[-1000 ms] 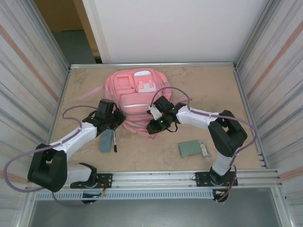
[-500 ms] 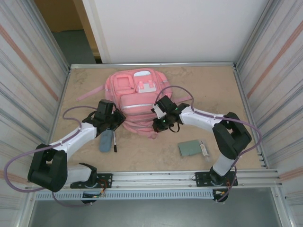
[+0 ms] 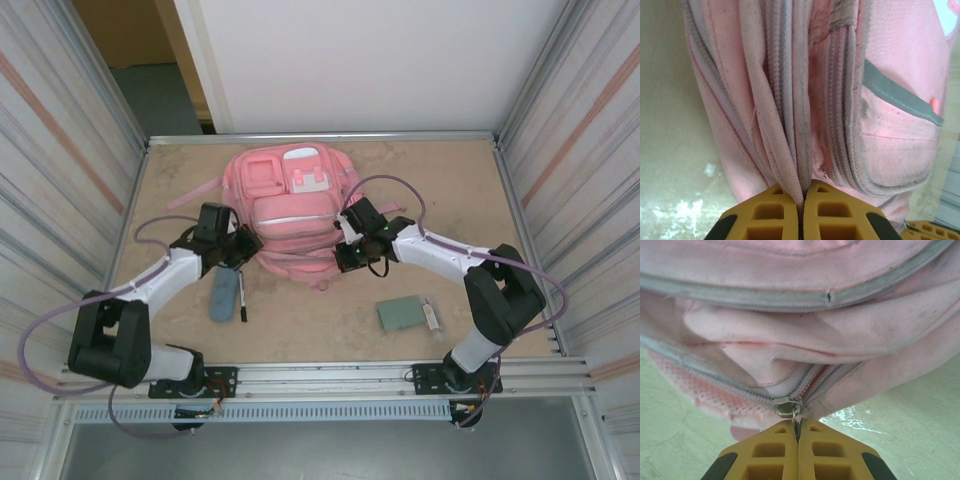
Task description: Pack the student bag
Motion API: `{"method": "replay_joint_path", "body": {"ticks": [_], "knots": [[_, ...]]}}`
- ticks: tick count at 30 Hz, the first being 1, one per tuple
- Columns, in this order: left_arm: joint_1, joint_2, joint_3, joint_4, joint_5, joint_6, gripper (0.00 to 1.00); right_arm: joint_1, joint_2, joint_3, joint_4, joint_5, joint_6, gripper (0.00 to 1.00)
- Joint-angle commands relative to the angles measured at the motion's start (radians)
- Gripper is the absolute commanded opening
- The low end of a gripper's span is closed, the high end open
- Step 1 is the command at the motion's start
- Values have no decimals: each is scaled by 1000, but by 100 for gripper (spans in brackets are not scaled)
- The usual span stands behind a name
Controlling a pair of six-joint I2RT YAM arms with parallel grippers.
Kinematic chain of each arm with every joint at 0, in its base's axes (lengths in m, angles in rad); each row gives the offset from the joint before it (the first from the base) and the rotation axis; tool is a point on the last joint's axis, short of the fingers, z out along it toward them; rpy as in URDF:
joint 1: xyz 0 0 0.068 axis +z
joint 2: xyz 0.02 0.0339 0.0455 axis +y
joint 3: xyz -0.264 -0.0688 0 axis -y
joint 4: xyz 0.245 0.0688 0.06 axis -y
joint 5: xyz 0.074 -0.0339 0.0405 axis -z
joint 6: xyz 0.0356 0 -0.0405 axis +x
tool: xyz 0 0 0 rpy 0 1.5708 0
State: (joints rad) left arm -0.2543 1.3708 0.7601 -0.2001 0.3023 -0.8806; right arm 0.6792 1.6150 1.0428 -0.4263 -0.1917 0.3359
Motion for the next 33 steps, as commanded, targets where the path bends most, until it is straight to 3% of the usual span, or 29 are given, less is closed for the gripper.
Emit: {"method": "replay_joint_path", "body": {"ticks": [1, 3, 6, 11, 14, 18, 24, 28, 33], "knots": [[61, 67, 127, -33, -78, 135, 0, 33, -54, -30, -43, -20, 17, 0], [79, 88, 149, 5, -58, 162, 2, 83, -41, -13, 13, -93, 48, 0], [124, 82, 137, 51, -54, 138, 21, 164, 4, 43, 65, -106, 81, 0], [146, -58, 76, -65, -66, 93, 51, 210, 104, 140, 107, -138, 110, 0], [98, -218, -13, -135, -73, 20, 61, 217, 131, 152, 125, -155, 117, 0], [-53, -407, -115, -256, -252, -112, 73, 218, 156, 155, 120, -168, 113, 0], [-236, -384, -210, -180, -337, -275, 74, 233, 175, 135, 106, -197, 120, 0], [-252, -244, -190, -64, -245, -274, 73, 246, 168, 119, 94, -169, 125, 0], [-319, -152, -150, 10, -333, -263, 65, 255, 150, 102, 86, -127, 135, 0]]}}
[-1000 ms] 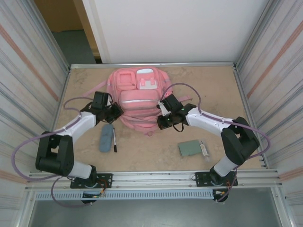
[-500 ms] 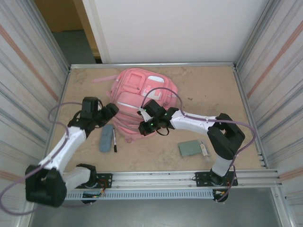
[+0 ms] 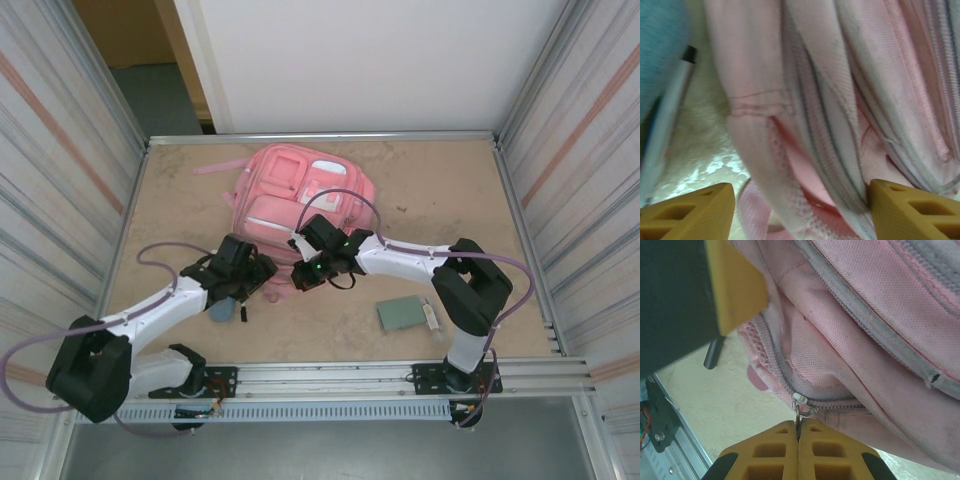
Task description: Pack the student bag
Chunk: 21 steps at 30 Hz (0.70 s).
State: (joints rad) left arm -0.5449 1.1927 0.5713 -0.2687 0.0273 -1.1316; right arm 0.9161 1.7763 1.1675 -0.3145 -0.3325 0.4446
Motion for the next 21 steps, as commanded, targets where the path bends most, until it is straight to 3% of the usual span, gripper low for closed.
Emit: {"method": "replay_joint_path", "body": {"ticks": [1, 6, 10, 12, 21], "knots": [[-29, 34, 44, 83, -64, -8, 62, 20, -14, -30, -25, 20, 30, 0], [-39, 50, 46, 86, -154, 6, 34, 20, -49, -55, -47, 54, 33, 0], [-39, 46, 70, 52, -184, 60, 17, 6, -80, -80, -63, 73, 25, 0], [-38, 46, 75, 54, -196, 91, 0, -1, -92, -84, -84, 90, 10, 0], [-28, 26, 89, 50, -204, 191, 0, -119, -128, -166, -132, 188, -42, 0]]}}
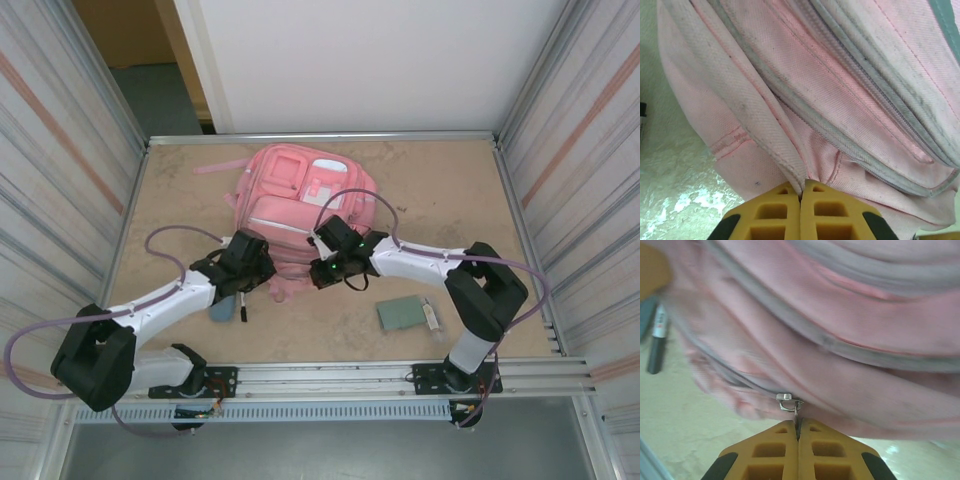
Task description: Pack the student bag
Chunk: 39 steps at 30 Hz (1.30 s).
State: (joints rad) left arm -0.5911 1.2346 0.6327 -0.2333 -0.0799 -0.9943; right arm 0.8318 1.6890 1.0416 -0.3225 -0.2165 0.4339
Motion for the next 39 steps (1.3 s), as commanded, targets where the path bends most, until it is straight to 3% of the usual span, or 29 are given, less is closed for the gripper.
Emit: {"method": "replay_joint_path", "body": {"ticks": [1, 9, 13, 16, 21, 27, 34, 39], "knots": [[25, -19, 25, 22, -85, 61, 0, -47, -44, -48, -125, 76, -35, 0], [83, -20, 30, 39, -25, 116, 0, -140, -26, -71, -96, 214, -82, 0], [115, -30, 36, 41, -31, 141, 0, -124, -80, -61, -99, 425, -77, 0], [157, -29, 47, 48, -7, 175, 0, -135, -99, -36, -127, 501, -83, 0], [227, 26, 92, 52, 49, 246, 0, -177, -65, -48, -107, 533, -122, 0], [235, 65, 134, 89, 91, 257, 0, -238, 33, -29, -55, 579, -144, 0], [231, 124, 219, -7, 289, 374, 0, -321, 123, 66, -48, 568, -161, 0], [231, 149, 234, -68, 377, 437, 0, -408, 155, 92, -25, 492, -145, 0]]}}
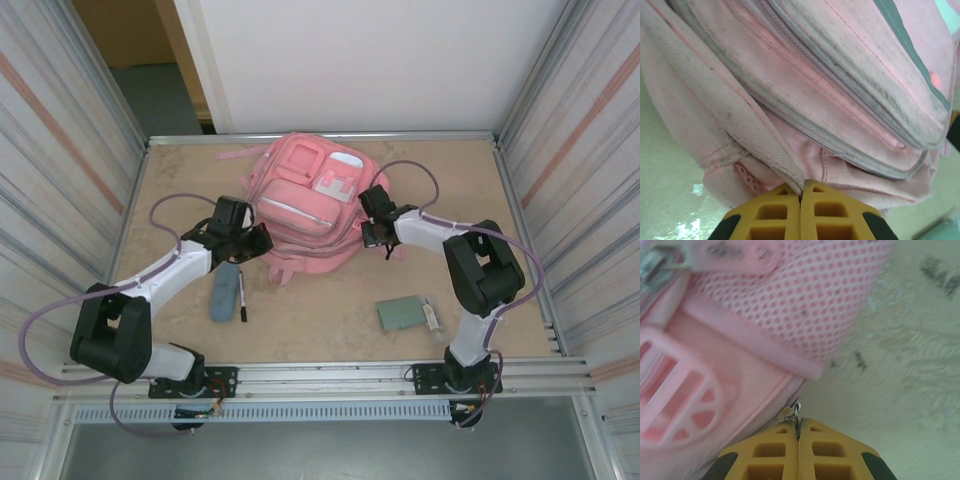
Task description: Pack the student bag
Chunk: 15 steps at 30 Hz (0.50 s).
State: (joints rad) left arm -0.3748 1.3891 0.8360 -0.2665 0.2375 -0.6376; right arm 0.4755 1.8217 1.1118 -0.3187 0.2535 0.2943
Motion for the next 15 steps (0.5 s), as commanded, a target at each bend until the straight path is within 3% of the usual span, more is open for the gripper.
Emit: {"method": "replay_joint_path", "body": {"ticks": [1, 15], "knots": [[14, -8, 24, -36, 62, 83, 0, -66, 24, 20, -17, 3, 0, 0], [16, -64, -38, -82, 98, 111, 0, -193, 51, 50, 83, -329, -16, 0]]}}
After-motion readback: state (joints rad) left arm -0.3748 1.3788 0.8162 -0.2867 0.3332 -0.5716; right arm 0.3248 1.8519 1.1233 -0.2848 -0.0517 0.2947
